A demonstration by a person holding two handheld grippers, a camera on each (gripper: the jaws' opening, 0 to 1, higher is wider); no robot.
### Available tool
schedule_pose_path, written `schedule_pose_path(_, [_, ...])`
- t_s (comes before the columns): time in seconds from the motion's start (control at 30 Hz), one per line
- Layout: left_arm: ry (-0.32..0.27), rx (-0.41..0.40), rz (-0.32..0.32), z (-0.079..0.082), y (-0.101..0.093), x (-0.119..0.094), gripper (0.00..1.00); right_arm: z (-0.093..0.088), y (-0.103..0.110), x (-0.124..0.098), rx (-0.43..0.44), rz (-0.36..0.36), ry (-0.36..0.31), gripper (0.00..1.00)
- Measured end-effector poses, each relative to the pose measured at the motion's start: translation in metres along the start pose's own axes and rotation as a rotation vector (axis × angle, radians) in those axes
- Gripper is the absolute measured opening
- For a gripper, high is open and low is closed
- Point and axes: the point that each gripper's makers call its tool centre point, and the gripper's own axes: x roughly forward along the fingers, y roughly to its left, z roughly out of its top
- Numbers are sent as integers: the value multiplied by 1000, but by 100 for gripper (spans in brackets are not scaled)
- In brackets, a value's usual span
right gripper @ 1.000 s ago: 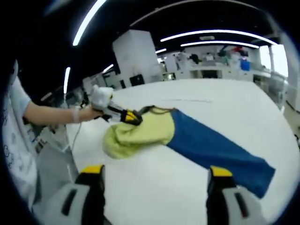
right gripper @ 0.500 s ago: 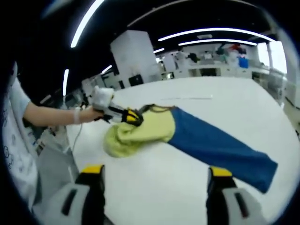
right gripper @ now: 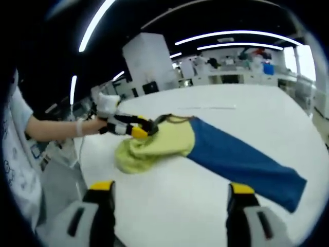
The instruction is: Fold the garment on the visible template until the final outline fits inside the template.
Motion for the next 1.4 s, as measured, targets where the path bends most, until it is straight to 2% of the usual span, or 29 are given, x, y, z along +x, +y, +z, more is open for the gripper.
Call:
schedule_pose_path(0.1, [-39,-74,-6,6,-1,-11,67,-1,-1,0,1,1,1,90])
schedule_pose_path(0.27, [-62,-100,23,6,9,-26,71,-1,3,2,0,6,2,90])
schedule_pose_path(0.33, [-65,-135,37,2,16,-32,71,-1,4,3,0,10,2,90])
schedule_pose_path(0.5, [-37,-181,88,-22,31,-49,68,-2,7,5,-1,16,3,90])
schedule_pose_path(0.63, [-2,-197,127,-46,43,-54,60,-1,11,7,-3,25,5,90])
schedule_pose_path(0.8, [27,-250,172,-73,46,-63,49,-1,12,8,-1,33,3,90])
schedule_pose_path(0.93, [39,-254,184,-81,38,-64,41,-1,11,8,0,36,3,90])
schedule_pose_path(1.17, [45,-272,189,-90,34,-61,34,0,10,9,4,33,-2,90])
schedule_pose_path(1.3, [57,-259,182,-92,29,-59,23,-2,11,8,8,31,-1,90])
schedule_pose_path(1.4, [55,-258,191,-93,28,-60,19,-3,10,8,11,29,-2,90])
